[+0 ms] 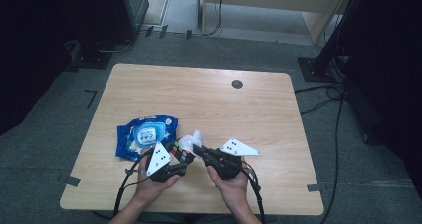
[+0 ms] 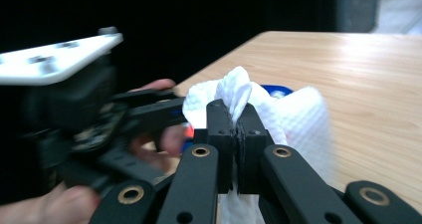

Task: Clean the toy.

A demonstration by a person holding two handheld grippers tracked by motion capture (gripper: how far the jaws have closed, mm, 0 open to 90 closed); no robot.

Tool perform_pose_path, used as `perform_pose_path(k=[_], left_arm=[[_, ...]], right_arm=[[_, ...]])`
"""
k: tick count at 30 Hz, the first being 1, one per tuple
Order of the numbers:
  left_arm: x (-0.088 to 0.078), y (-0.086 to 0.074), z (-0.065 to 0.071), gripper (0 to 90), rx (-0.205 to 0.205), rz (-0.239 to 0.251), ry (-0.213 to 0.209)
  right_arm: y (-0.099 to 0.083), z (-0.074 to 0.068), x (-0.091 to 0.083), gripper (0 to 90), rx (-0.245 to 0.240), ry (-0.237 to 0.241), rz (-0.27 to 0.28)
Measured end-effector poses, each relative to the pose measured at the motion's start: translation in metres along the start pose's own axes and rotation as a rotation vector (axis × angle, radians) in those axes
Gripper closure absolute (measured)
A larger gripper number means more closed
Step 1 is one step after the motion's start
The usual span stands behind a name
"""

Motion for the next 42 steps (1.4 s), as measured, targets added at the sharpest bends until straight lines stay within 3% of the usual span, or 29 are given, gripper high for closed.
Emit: perform_pose_path(k=[2, 5, 8, 15, 18, 20, 21, 24, 28, 34, 39, 42], left_arm=[[0.000, -0.001, 0.003, 34.4, 0.015, -0.001, -0.012], [0.000, -0.002, 0.015, 34.4, 0.070, 0.006, -0.041], [0.000, -0.002, 0.024, 34.4, 0.102, 0.009, -0.069], [-0.003, 0.002, 0.009, 34.4, 0.037, 0.020, -0.047], [-0.002, 0.002, 0.003, 34.4, -0.002, 0.015, -0.035], [-0.001, 0.002, 0.001, 34.4, -0.017, 0.007, -0.038], [-0.001, 0.001, 0.002, 34.4, -0.009, 0.005, -0.040], [-0.001, 0.000, 0.013, 34.4, 0.030, 0.007, -0.068], [-0.001, 0.001, 0.022, 34.4, 0.058, 0.015, -0.085], [-0.004, 0.005, 0.008, 34.4, -0.001, 0.028, -0.065], [-0.002, 0.004, 0.004, 34.4, -0.047, 0.022, -0.071], [-0.001, 0.003, 0.007, 34.3, -0.028, 0.011, -0.075]], right_arm=[[0.001, -0.008, 0.003, 88.5, -0.024, 0.015, -0.005], [0.002, -0.011, 0.008, 88.5, -0.013, 0.038, -0.012], [0.003, -0.005, 0.008, 88.5, 0.000, 0.015, -0.001], [0.000, 0.021, -0.003, 88.6, 0.049, -0.090, 0.014], [0.000, 0.016, -0.005, 88.7, 0.026, -0.075, 0.012], [0.001, 0.008, -0.003, 88.6, 0.006, -0.037, 0.015], [0.001, 0.001, -0.001, 88.6, -0.017, -0.005, 0.015], [0.002, -0.010, 0.005, 88.6, -0.045, 0.026, 0.005], [0.004, -0.003, 0.006, 88.6, -0.024, 0.001, 0.009], [0.002, 0.019, -0.005, 88.7, 0.013, -0.072, 0.024], [0.002, 0.013, -0.007, 88.7, -0.015, -0.043, 0.029], [0.002, -0.001, -0.003, 88.7, -0.051, 0.009, 0.023]])
Point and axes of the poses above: each handheld gripper's, and its own axes: x roughly forward along the jaws, y roughly out of its top, z roughly to its right, the point moved 5 cm from there along x, roughly forward along the jaws, and after that the axes turned 7 degrees about y, right-handed, at the moved point
